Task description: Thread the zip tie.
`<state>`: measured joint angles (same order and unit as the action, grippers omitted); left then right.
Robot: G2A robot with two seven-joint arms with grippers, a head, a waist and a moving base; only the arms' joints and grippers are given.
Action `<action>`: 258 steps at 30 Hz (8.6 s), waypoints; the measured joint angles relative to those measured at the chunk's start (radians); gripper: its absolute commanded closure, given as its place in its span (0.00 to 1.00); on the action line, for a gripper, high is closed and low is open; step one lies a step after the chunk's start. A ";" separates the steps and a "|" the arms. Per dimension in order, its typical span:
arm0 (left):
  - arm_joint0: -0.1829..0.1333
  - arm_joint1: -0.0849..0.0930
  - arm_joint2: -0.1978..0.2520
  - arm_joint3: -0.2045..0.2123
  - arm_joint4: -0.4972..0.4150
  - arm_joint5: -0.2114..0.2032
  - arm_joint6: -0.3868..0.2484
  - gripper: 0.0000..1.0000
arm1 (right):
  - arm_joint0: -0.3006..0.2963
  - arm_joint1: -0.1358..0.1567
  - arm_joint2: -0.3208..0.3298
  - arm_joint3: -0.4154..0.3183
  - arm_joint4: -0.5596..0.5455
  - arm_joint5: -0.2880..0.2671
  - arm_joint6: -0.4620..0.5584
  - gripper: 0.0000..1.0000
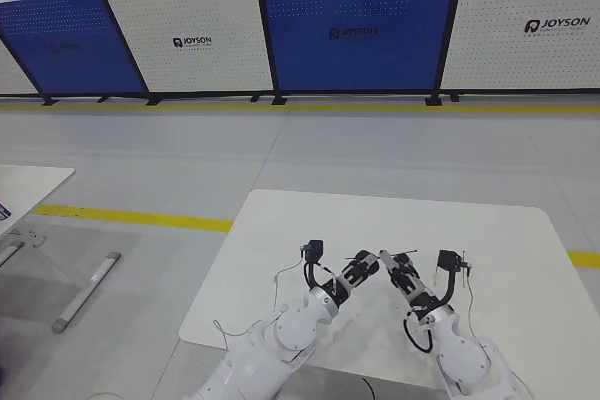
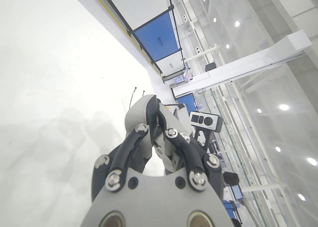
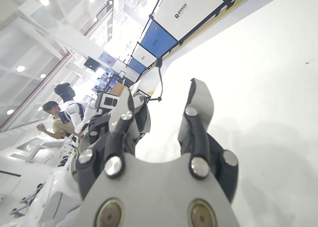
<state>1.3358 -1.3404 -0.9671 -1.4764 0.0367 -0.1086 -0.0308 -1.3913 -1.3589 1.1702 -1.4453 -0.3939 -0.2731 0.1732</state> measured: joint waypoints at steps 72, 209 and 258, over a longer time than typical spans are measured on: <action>-0.005 -0.006 -0.010 0.000 -0.006 0.004 -0.009 0.94 | 0.007 0.005 0.004 -0.010 -0.058 0.042 -0.060 1.00; -0.011 -0.033 0.000 0.006 -0.313 -0.052 -0.064 1.00 | 0.019 0.060 0.046 -0.062 -0.364 -0.005 0.124 0.74; -0.030 -0.043 0.023 0.044 -0.284 -0.058 -0.069 1.00 | 0.033 0.069 0.022 -0.058 -0.336 -0.002 0.114 1.00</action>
<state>1.3057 -1.3835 -0.9441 -1.4325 -0.2474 -0.1666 -0.0994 -1.3582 -1.2902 1.1924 -1.5034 -0.7295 -0.2749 0.2871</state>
